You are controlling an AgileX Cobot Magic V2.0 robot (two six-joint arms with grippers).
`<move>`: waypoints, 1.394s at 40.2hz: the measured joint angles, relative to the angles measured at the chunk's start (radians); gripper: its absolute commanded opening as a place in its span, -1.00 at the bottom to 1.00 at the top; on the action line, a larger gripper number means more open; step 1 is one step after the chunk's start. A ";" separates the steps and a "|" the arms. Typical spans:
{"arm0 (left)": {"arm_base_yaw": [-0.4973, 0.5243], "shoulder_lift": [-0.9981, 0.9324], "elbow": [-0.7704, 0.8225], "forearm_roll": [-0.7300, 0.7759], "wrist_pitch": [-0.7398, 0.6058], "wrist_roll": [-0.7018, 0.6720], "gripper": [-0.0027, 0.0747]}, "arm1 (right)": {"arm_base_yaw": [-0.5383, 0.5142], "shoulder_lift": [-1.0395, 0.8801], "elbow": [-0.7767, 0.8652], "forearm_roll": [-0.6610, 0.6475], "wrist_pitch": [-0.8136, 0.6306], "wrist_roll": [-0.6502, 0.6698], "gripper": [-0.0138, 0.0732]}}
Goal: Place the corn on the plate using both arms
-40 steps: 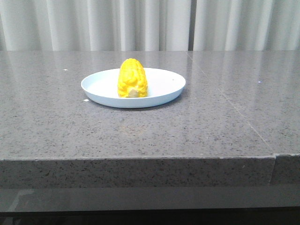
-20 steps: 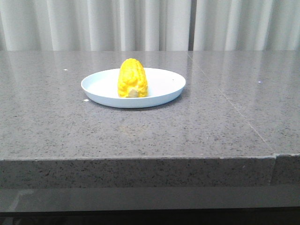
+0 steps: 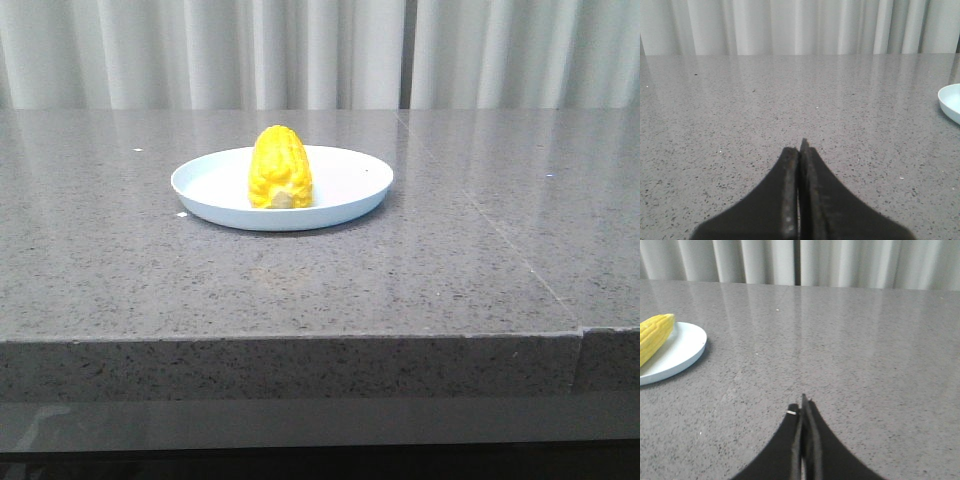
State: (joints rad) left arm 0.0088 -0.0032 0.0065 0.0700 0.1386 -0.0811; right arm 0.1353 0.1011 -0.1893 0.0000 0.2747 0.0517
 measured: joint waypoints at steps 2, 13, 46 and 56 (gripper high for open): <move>0.000 0.000 0.000 0.000 0.000 0.000 -0.98 | 0.000 -0.017 0.043 0.018 -0.028 -0.020 -0.84; 0.000 0.000 0.000 0.000 0.000 0.000 -0.98 | -0.080 -0.087 0.199 0.066 -0.052 -0.040 -0.84; 0.000 0.000 0.000 0.000 -0.002 0.000 -0.98 | -0.127 -0.113 0.216 0.086 -0.002 -0.040 -0.84; 0.000 0.000 0.000 0.000 -0.002 0.000 -0.98 | -0.127 -0.113 0.216 0.086 -0.002 -0.040 -0.84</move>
State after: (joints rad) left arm 0.0088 -0.0032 0.0065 0.0700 0.1363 -0.0811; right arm 0.0087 -0.0115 0.0269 0.0862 0.2724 0.0117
